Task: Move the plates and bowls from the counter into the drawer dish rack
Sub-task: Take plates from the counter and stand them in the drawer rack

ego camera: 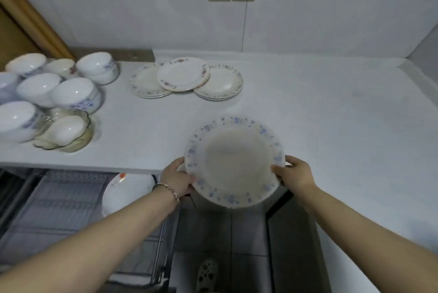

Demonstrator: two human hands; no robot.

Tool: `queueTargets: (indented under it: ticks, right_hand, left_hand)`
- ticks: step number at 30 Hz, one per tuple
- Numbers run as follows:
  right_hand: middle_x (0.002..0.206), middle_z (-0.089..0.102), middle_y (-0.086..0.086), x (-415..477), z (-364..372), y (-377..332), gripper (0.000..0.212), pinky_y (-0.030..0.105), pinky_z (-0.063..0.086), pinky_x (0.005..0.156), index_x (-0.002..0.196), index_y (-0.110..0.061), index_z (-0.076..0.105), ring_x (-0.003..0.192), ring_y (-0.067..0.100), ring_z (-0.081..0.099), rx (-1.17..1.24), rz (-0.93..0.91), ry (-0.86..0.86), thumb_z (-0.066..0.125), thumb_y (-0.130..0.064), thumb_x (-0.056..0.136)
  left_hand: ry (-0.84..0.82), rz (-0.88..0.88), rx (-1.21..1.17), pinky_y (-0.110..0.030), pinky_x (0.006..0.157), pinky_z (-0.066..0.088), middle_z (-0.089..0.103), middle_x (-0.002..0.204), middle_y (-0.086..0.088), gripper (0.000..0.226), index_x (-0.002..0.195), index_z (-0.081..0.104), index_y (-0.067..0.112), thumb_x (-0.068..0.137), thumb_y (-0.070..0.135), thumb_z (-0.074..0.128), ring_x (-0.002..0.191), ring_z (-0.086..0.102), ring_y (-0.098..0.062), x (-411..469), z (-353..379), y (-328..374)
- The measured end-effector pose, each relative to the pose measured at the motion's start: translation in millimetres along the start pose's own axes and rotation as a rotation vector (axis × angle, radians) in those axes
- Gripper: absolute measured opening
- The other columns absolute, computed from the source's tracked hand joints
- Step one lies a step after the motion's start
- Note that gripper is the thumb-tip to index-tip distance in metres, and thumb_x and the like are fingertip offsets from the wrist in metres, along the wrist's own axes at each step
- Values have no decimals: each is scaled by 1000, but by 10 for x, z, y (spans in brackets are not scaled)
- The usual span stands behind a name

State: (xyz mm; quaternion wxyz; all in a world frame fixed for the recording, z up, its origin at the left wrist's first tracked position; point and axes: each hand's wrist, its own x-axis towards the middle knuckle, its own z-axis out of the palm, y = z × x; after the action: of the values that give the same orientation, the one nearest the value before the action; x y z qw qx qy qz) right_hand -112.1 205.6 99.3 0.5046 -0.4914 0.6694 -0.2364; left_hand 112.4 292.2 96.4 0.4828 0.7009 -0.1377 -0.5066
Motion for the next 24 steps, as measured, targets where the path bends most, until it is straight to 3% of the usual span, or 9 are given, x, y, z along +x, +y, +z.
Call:
queueTargets:
  ticks: [2,4,6,9,11,14,17,21,24]
  right_hand:
    - [78,65,12,-212,356,25,14,20,46,50,94,-5,66,56,15,55,-24,4,-68,59,1,84]
    - [82,63,14,-414,722,51,16,25,47,56,98,4,66,60,17,54,-51,3,-117,59,3,83]
    - [84,63,14,-615,1102,54,16,33,51,66,98,2,66,66,21,57,-57,5,-178,57,4,84]
    - [88,64,15,-886,1714,24,22,43,55,85,104,2,65,82,26,61,-73,10,-245,56,5,84]
    - [90,64,17,-1044,2156,16,23,47,53,89,105,7,65,84,25,59,-93,19,-256,56,6,84]
    - [99,67,22,-1243,2883,57,24,43,53,86,108,8,64,83,24,58,-90,48,-268,58,5,85]
    - [93,63,16,-1397,3588,123,25,34,47,76,110,8,62,76,24,58,-80,115,-282,58,2,86]
    - [90,64,17,-1508,4374,233,24,40,53,77,109,5,62,82,31,61,-64,161,-296,56,1,87]
    - [81,61,20,-1537,4816,314,16,44,49,74,100,5,62,70,28,54,-58,179,-282,52,-1,89]
  left_hand:
    - [55,-23,-48,-25,46,57,59,83,-11,51,123,54,9,82,-21,51,75,57,-26,-121,-397,-115]
    - [100,-71,-91,-25,54,57,61,91,-14,49,125,53,10,86,-20,47,76,56,-26,-225,-792,-221]
    - [140,-124,-100,-36,72,56,59,117,-23,47,128,52,7,87,-18,47,90,55,-31,-275,-1215,-320]
    - [205,-142,-98,-27,49,57,55,126,-22,45,122,54,10,87,-18,47,85,56,-29,-270,-1869,-474]
    - [243,-160,-58,-28,53,56,55,129,-19,50,130,50,7,86,-17,49,89,56,-28,-248,-2318,-564]
    - [255,-160,27,-31,53,58,58,126,-23,50,129,52,5,83,-17,54,88,59,-31,-122,-3053,-640]
    - [255,-189,151,-44,73,55,57,127,-22,49,126,53,5,82,-15,58,108,58,-40,94,-3751,-668]
    - [288,-250,276,-38,74,49,50,135,-18,50,130,47,5,84,-12,58,113,53,-36,437,-4464,-697]
    - [288,-294,352,-42,81,52,47,139,-17,53,131,46,9,84,-11,58,122,49,-37,777,-4848,-761]
